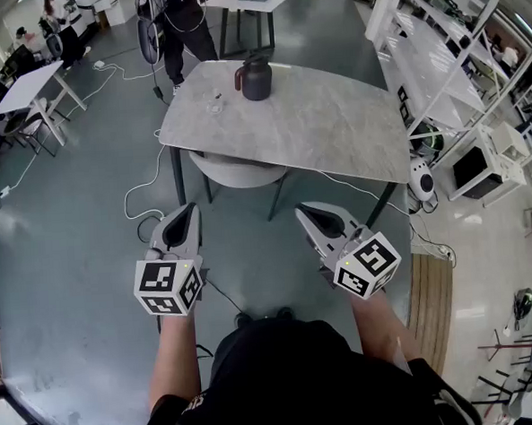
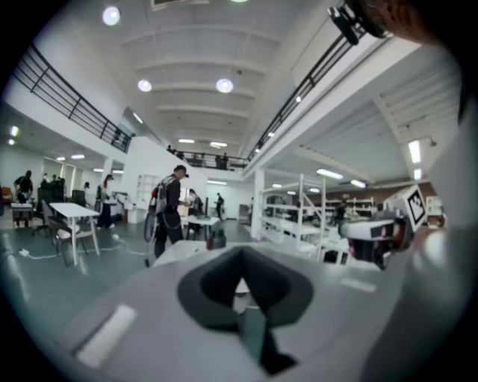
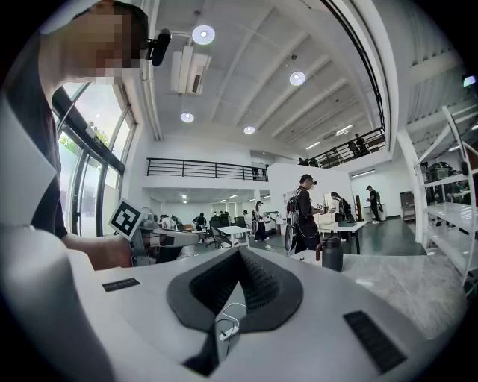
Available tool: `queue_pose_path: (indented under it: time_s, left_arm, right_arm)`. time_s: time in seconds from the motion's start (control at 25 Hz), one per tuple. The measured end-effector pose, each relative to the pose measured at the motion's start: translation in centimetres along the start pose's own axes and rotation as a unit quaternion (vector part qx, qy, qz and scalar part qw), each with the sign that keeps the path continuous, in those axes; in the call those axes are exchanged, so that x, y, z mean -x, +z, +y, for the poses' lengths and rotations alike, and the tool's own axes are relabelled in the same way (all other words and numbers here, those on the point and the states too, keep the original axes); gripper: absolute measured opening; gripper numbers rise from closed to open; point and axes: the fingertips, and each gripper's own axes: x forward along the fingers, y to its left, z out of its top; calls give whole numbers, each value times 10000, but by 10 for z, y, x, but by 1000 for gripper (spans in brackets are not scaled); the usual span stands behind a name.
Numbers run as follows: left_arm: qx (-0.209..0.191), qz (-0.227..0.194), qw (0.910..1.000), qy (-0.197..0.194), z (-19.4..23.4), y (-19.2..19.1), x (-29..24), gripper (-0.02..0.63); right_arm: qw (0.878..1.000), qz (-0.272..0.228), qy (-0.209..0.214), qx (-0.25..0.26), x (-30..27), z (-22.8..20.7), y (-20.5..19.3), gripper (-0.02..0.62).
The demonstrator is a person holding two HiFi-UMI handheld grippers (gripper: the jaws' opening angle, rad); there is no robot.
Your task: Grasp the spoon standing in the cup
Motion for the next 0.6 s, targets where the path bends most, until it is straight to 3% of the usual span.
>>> queue_pose_path:
  time_s: [0.6]
  left_arm:
    - [-61, 61, 9999, 88, -35, -2, -9, 8]
  right_arm:
    - [9997, -61, -95, -234, 54, -30, -10, -8]
